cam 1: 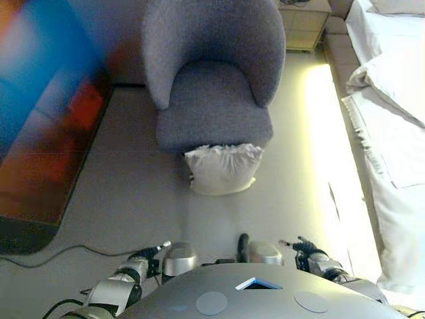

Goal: Pick up the cushion and take it to the sofa

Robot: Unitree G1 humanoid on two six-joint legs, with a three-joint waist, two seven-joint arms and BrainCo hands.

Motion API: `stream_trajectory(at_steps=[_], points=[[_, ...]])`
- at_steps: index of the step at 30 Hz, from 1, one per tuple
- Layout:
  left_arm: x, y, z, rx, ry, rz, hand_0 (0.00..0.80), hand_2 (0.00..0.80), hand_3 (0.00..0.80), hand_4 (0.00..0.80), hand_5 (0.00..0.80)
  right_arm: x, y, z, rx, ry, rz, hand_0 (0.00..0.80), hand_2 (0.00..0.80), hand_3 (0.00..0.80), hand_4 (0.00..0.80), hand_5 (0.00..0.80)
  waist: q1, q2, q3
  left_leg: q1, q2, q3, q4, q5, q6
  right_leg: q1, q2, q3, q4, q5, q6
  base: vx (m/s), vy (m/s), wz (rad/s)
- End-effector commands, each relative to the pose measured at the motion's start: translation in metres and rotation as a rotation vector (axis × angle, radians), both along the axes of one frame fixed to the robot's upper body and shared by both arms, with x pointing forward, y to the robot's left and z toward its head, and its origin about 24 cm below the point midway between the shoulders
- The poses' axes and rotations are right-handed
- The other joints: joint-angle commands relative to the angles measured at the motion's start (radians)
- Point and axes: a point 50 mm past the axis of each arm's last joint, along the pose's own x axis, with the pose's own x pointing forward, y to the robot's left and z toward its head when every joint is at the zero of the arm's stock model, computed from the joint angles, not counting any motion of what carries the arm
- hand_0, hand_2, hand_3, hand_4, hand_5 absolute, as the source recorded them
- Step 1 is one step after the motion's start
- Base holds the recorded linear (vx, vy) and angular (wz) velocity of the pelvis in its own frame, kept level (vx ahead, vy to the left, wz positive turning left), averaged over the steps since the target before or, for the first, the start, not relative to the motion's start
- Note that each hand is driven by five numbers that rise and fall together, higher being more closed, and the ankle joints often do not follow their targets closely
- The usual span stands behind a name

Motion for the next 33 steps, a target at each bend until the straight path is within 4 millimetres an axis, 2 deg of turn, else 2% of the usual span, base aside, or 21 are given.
stream_trajectory(at_steps=[1,5,7,10,13,15,16,20,23,25,28,30,31,32,33], points=[[-0.018,-0.008,-0.004,-0.019,0.033,0.060,0.000,0.000,0.000,0.000,0.000,0.007,-0.008,0.003,-0.027,-0.003,0.029,0.000,0.000,0.000,0.000,0.000,0.031,0.016,0.016,-0.070,-0.030,-0.015,-0.054,-0.054,0.074,0.088,0.039,0.041,0.024,-0.082,0.039,0.227,0.046,-0.14],[-0.027,-0.008,-0.005,-0.030,0.062,0.051,0.000,0.000,0.000,0.000,0.000,0.001,-0.010,0.002,-0.032,0.014,0.054,0.000,0.000,0.000,0.000,0.000,0.060,0.048,0.006,-0.098,-0.040,0.017,-0.226,0.017,0.054,0.176,0.079,0.083,-0.006,-0.138,0.045,0.325,0.052,-0.36],[-0.033,-0.011,-0.006,-0.042,0.067,0.069,0.000,0.000,0.000,0.000,0.000,-0.002,-0.009,0.001,-0.032,0.025,0.059,0.000,0.000,0.000,0.000,0.000,0.090,0.064,-0.007,-0.127,-0.039,0.013,-0.342,0.080,0.043,0.250,0.096,0.123,-0.019,-0.183,0.046,0.411,0.055,-0.44],[-0.040,-0.012,-0.007,-0.032,0.078,0.094,0.000,0.000,0.000,0.000,0.000,-0.007,-0.008,0.000,-0.030,0.052,0.050,0.000,0.000,0.000,0.000,0.000,0.117,0.072,-0.023,-0.143,-0.028,0.002,-0.424,0.125,0.033,0.317,0.096,0.170,-0.018,-0.236,0.047,0.438,0.050,0.14],[-0.045,-0.011,-0.007,-0.030,0.098,0.101,0.000,0.000,0.000,0.000,0.000,-0.014,-0.007,-0.002,-0.032,0.091,0.051,0.000,0.000,0.000,0.000,0.000,0.128,0.081,-0.045,-0.160,0.003,0.014,-0.446,0.142,0.018,0.356,0.088,0.181,-0.010,-0.291,0.052,0.475,0.098,-0.22],[-0.047,-0.012,-0.007,-0.032,0.104,0.114,0.000,0.000,0.000,0.000,0.000,-0.017,-0.007,-0.002,-0.036,0.108,0.052,0.000,0.000,0.000,0.000,0.000,0.132,0.084,-0.052,-0.163,0.016,0.006,-0.448,0.141,0.014,0.366,0.078,0.183,-0.010,-0.308,0.053,0.467,0.150,-0.19],[-0.048,-0.012,-0.007,-0.035,0.109,0.129,0.000,0.000,0.000,0.000,0.000,-0.017,-0.008,-0.002,-0.041,0.119,0.058,0.000,0.000,0.000,0.000,0.000,0.133,0.087,-0.055,-0.159,0.027,-0.009,-0.438,0.134,0.017,0.365,0.063,0.183,0.001,-0.318,0.057,0.402,0.156,-0.38],[-0.042,-0.009,-0.006,-0.026,0.122,0.100,0.000,0.000,0.000,0.000,0.000,-0.019,-0.007,-0.003,-0.034,0.127,0.047,0.000,0.000,0.000,0.000,0.000,0.133,0.082,-0.054,-0.196,0.026,-0.001,-0.357,0.115,0.032,0.359,0.019,0.164,0.071,-0.326,0.081,0.475,0.200,-0.48],[-0.031,-0.002,-0.004,-0.013,0.103,0.066,0.000,0.000,0.000,0.000,0.000,-0.016,-0.002,-0.004,-0.004,0.102,0.033,0.000,0.000,0.000,0.000,0.000,0.141,0.049,-0.067,-0.225,-0.027,-0.010,-0.278,0.055,0.094,0.335,-0.035,0.151,0.193,-0.208,0.137,0.342,0.143,-0.32],[-0.023,0.005,-0.001,0.001,0.085,0.047,0.000,0.000,0.000,0.000,0.000,-0.010,0.003,-0.004,0.008,0.074,0.042,0.000,0.000,0.000,0.000,0.000,0.136,0.035,-0.082,-0.196,-0.064,-0.024,-0.284,0.027,0.133,0.269,-0.060,0.153,0.330,-0.065,0.182,0.345,0.146,0.07],[-0.014,0.013,0.002,0.021,0.061,0.033,0.000,0.000,0.000,0.000,0.000,-0.005,0.004,-0.002,0.012,0.037,0.031,0.000,0.000,0.000,0.000,0.000,0.121,0.054,-0.094,-0.134,-0.088,-0.040,-0.294,-0.015,0.166,0.152,-0.073,0.140,0.540,0.048,0.187,0.409,0.169,0.18],[-0.008,0.015,0.003,0.027,0.047,0.038,0.000,0.000,0.000,0.000,0.000,0.000,0.004,-0.001,0.018,0.014,0.025,0.000,0.000,0.000,0.000,0.000,0.095,0.070,-0.096,-0.077,-0.101,-0.049,-0.315,-0.033,0.179,0.049,-0.049,0.138,0.590,0.069,0.174,0.352,0.112,0.12],[-0.006,0.015,0.003,0.024,0.042,0.036,0.000,0.000,0.000,0.000,0.000,0.001,0.004,-0.001,0.022,0.008,0.023,0.000,0.000,0.000,0.000,0.000,0.079,0.071,-0.091,-0.051,-0.111,-0.057,-0.328,-0.037,0.181,0.010,-0.029,0.127,0.579,0.053,0.168,0.338,0.065,0.21],[-0.002,0.015,0.004,0.016,0.036,0.030,0.000,0.000,0.000,0.000,0.000,0.003,0.004,-0.001,0.026,-0.005,0.019,0.000,0.000,0.000,0.000,0.000,0.058,0.074,-0.082,-0.017,-0.120,-0.063,-0.344,-0.039,0.179,-0.041,-0.007,0.097,0.547,0.022,0.160,0.323,0.034,0.27],[0.003,0.014,0.005,0.008,0.029,0.030,0.000,0.000,0.000,0.000,0.000,0.005,0.004,0.000,0.027,-0.014,0.023,0.000,0.000,0.000,0.000,0.000,0.041,0.082,-0.075,0.018,-0.122,-0.068,-0.358,-0.047,0.175,-0.090,-0.006,0.063,0.511,0.002,0.151,0.312,0.009,0.30]])
